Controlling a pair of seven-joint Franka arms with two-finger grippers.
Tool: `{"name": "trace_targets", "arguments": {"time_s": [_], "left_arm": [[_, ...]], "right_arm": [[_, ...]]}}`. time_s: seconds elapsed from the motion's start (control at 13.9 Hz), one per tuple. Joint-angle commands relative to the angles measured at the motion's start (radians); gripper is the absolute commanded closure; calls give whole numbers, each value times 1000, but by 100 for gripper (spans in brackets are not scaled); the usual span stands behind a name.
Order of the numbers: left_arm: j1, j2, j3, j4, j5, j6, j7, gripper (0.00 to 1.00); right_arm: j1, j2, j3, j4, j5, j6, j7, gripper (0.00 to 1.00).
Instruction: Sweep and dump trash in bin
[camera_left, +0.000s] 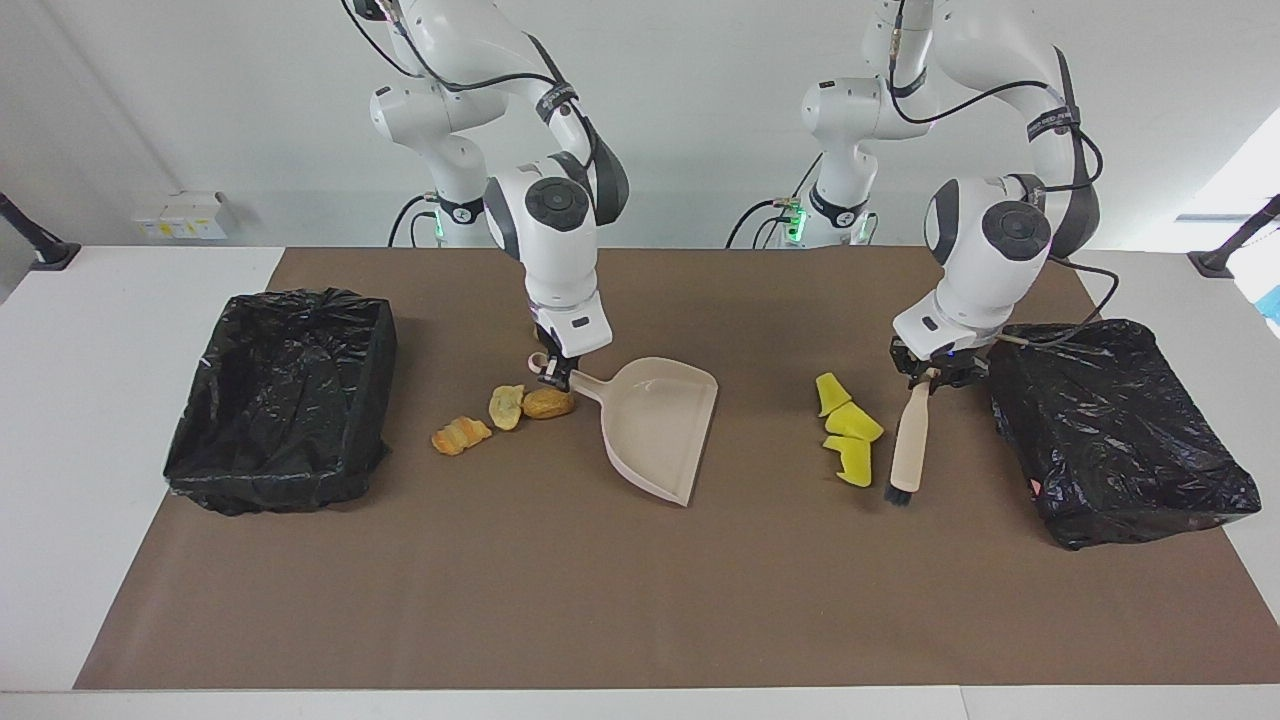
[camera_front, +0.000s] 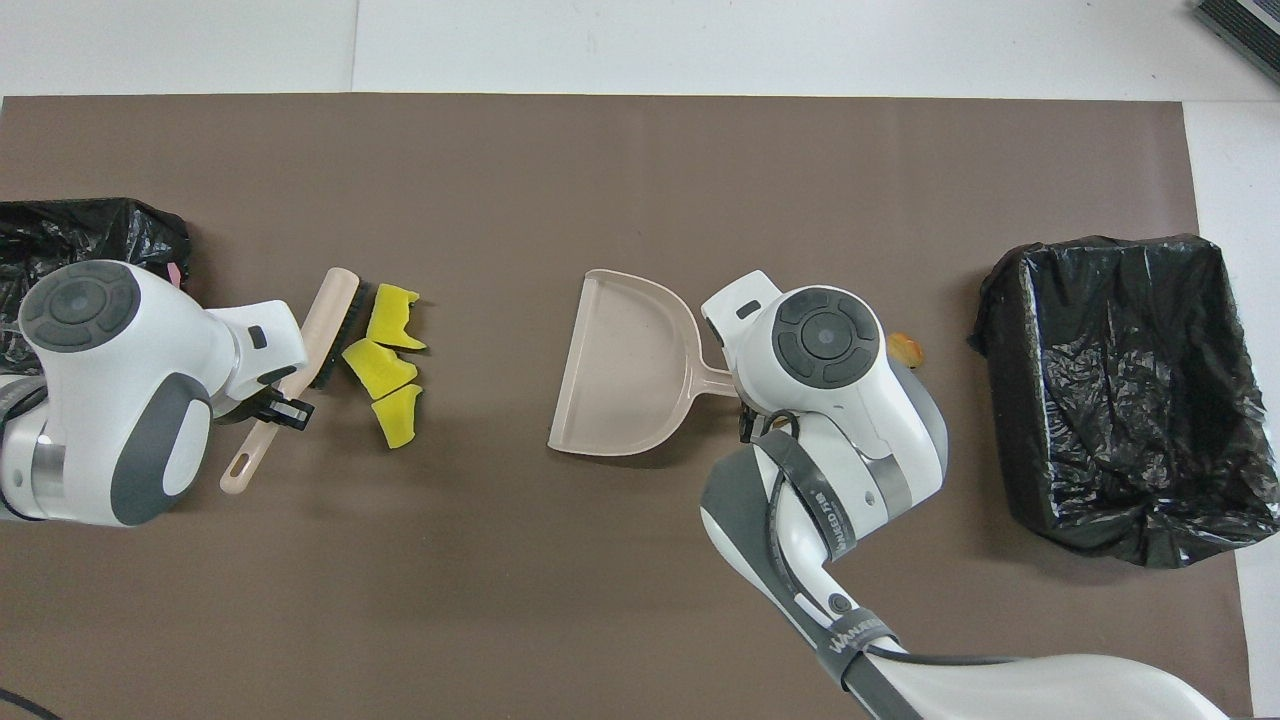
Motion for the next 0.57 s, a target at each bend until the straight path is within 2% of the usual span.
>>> {"name": "trace_targets", "arguments": {"time_s": [0.0,0.29,0.5], "left_arm": [[-19,-80,-3,-76,-53,-28,-119,100],[-108,-100,-4,-105,-99,-24,-297,100],[-171,-84,-4,-108,-136,13,-354,100]], "right_arm": [[25,3,2,-5,11,14,-52,100],[29,23,3,-6,10,62,-111,100],[32,38,3,-5,10,78,-130,100]]}}
